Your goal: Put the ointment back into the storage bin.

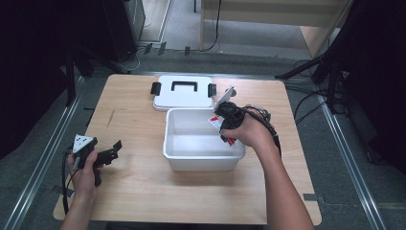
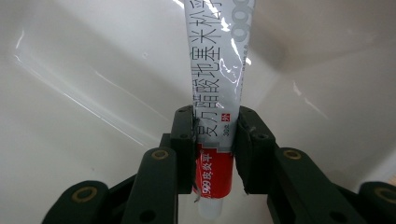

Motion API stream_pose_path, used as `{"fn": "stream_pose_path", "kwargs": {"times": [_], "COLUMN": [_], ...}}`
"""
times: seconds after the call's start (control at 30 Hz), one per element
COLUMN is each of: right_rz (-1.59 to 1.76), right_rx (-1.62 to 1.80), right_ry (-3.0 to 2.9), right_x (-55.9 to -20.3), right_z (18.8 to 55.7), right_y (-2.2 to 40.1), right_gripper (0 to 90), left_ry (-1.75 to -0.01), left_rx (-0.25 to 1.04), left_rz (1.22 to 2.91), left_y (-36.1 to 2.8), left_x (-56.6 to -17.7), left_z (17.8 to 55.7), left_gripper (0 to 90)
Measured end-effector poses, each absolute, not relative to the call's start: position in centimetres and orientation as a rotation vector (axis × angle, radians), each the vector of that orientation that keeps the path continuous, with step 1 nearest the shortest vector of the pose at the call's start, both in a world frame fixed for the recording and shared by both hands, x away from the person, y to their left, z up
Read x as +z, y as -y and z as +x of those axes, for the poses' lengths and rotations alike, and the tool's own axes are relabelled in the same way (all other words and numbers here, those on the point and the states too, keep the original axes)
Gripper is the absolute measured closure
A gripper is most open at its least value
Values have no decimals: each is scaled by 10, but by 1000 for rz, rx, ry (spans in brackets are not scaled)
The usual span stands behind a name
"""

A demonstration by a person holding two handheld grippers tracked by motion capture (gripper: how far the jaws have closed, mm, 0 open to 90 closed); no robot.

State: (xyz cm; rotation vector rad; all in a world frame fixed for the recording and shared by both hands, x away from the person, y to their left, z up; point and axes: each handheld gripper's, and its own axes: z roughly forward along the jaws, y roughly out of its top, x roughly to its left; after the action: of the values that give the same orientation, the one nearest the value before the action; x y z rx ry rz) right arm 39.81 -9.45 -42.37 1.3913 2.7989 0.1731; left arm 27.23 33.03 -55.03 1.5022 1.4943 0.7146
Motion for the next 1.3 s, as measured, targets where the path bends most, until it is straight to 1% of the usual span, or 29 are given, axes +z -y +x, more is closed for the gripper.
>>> {"fn": "stream_pose_path", "kwargs": {"times": [0.33, 0.8, 0.97, 1.1, 1.17, 1.23, 1.3], "right_rz": [1305, 1258, 1174, 1171, 1184, 1195, 1167], "right_rx": [78, 46, 35, 35, 61, 82, 94], "right_ry": [-2804, -2835, -2838, -2849, -2857, -2856, -2855], "right_x": [-437, -453, -455, -455, -454, -452, -451], "right_z": [396, 395, 394, 395, 395, 395, 394], "right_y": [81, 76, 74, 74, 75, 76, 76], "right_gripper": [716, 713, 709, 706, 697, 659, 644], "left_ry": [-1494, -1496, -1499, -1500, -1498, -1498, -1497], "left_rx": [710, 710, 708, 708, 709, 709, 710], "left_rz": [1508, 1512, 1512, 1510, 1515, 1514, 1515], "left_y": [-330, -330, -330, -330, -330, -329, -329], "left_x": [-550, -550, -550, -550, -550, -550, -550], "left_z": [272, 272, 272, 272, 272, 272, 272], "left_gripper": [3, 3, 3, 3, 3, 3, 3]}}
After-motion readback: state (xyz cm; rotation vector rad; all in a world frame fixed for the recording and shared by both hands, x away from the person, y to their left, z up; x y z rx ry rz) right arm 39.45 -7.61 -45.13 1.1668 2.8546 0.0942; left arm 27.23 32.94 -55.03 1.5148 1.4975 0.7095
